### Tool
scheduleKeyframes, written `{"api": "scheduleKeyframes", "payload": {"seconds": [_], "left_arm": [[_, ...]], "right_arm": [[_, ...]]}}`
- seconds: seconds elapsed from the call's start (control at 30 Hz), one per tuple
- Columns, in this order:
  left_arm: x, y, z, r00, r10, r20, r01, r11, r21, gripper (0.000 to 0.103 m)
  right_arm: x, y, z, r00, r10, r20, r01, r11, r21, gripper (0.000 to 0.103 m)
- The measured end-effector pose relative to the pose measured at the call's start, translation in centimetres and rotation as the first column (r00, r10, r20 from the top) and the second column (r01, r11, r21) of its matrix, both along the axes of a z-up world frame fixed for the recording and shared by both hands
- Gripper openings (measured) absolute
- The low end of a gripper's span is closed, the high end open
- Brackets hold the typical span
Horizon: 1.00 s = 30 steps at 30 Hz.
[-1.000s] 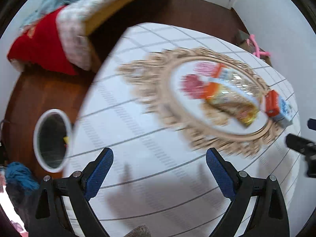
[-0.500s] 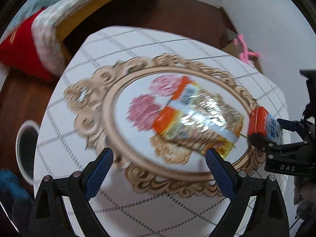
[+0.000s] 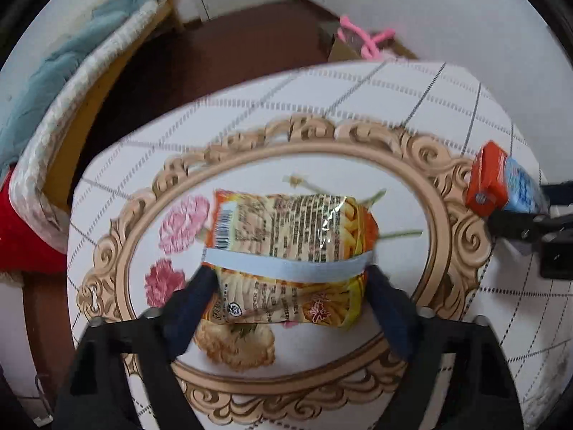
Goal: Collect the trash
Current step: 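Grasp the orange snack wrappers with the left tool while the right tool grasps the milk carton, then carry the snack wrappers and Perfectlands milk carton over the white bin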
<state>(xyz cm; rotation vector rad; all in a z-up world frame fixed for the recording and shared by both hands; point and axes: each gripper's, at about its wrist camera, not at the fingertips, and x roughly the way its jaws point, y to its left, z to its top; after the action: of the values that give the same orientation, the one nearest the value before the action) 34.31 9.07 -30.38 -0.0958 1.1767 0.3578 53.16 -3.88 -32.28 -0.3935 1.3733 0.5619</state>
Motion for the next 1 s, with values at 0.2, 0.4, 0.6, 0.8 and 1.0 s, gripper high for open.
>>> {"api": "scheduleKeyframes", "payload": {"seconds": [0.2, 0.4, 0.6, 0.8, 1.0], "left_arm": [[-0.6, -0.8, 0.6, 1.000, -0.016, 0.003, 0.015, 0.999, 0.035, 0.008], [-3.7, -0.2, 2.8, 0.997, 0.048, 0.052, -0.051, 0.997, 0.049, 0.008], [-7.9, 0.6, 7.2, 0.987, 0.107, 0.122, -0.115, 0.992, 0.058, 0.008], [-13.8, 2.1, 12.8, 0.967, 0.164, 0.197, -0.184, 0.979, 0.086, 0.008], [-20.6, 4.9, 17.0, 0.936, 0.248, 0.251, -0.279, 0.955, 0.098, 0.008]], "right_arm": [[-1.8, -0.5, -1.0, 0.998, -0.015, 0.053, 0.015, 1.000, 0.002, 0.077], [-5.7, -1.2, 0.1, 0.995, -0.024, 0.093, 0.023, 1.000, 0.011, 0.070], [-9.9, -1.9, 3.1, 0.991, -0.054, 0.124, 0.043, 0.995, 0.091, 0.069], [-14.2, -1.2, 7.4, 0.985, -0.047, 0.165, 0.018, 0.985, 0.174, 0.069], [-19.3, 1.0, 12.3, 0.984, -0.012, 0.175, -0.038, 0.960, 0.279, 0.068]]}}
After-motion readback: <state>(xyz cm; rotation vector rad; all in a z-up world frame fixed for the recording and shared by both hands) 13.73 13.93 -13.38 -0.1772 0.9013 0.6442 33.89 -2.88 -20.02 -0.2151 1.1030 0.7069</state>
